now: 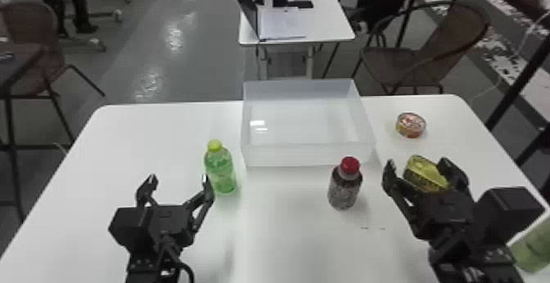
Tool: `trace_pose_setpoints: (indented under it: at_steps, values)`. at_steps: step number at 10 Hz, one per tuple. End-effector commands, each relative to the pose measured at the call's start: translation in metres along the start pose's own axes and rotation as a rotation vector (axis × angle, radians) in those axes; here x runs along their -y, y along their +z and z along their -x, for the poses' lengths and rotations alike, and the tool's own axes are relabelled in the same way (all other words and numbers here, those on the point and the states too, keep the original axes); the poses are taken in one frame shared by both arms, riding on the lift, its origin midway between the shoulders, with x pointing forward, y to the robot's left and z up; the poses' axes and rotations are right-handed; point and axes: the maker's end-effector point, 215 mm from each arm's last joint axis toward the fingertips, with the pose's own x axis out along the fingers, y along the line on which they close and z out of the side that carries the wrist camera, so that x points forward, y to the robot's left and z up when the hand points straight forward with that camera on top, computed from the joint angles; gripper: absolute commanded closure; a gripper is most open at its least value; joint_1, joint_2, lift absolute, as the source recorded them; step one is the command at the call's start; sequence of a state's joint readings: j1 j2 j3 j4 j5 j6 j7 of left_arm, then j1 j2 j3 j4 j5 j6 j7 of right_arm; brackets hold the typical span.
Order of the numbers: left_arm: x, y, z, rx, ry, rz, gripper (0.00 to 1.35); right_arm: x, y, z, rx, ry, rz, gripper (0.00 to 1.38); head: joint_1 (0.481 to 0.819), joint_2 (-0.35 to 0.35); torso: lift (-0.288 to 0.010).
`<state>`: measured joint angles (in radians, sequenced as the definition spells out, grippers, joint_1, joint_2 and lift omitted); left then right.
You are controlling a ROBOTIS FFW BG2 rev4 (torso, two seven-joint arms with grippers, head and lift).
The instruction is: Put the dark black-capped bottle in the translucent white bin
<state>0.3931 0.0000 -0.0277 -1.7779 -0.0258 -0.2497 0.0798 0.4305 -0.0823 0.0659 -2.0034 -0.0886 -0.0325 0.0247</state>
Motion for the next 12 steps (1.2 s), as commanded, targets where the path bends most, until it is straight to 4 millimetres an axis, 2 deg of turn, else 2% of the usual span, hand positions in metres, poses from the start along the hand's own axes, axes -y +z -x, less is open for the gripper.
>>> trace_pose_setpoints:
  at_steps: [1, 3, 6, 9, 12]
  values:
    - [0.000, -0.002, 0.001, -0.004, 0.002, 0.003, 0.26, 0.008, 0.005, 0.018, -0.037, -0.035, -0.028, 0.31, 0.695, 0.041, -0.092]
    - [-0.002, -0.004, 0.003, -0.010, 0.005, 0.005, 0.26, 0.021, -0.003, 0.049, -0.094, -0.095, -0.063, 0.31, 0.695, 0.019, -0.092]
    - [-0.004, -0.010, 0.007, -0.026, 0.003, -0.001, 0.26, 0.021, -0.013, 0.076, -0.156, -0.105, -0.059, 0.31, 0.695, 0.011, -0.092]
    - [-0.010, -0.016, 0.012, -0.041, 0.014, -0.010, 0.26, 0.031, -0.044, 0.119, -0.287, -0.180, -0.029, 0.31, 0.695, 0.005, -0.092]
    - [-0.013, -0.021, 0.016, -0.056, 0.021, -0.015, 0.26, 0.036, -0.073, 0.144, -0.341, -0.218, -0.020, 0.31, 0.695, -0.001, -0.092]
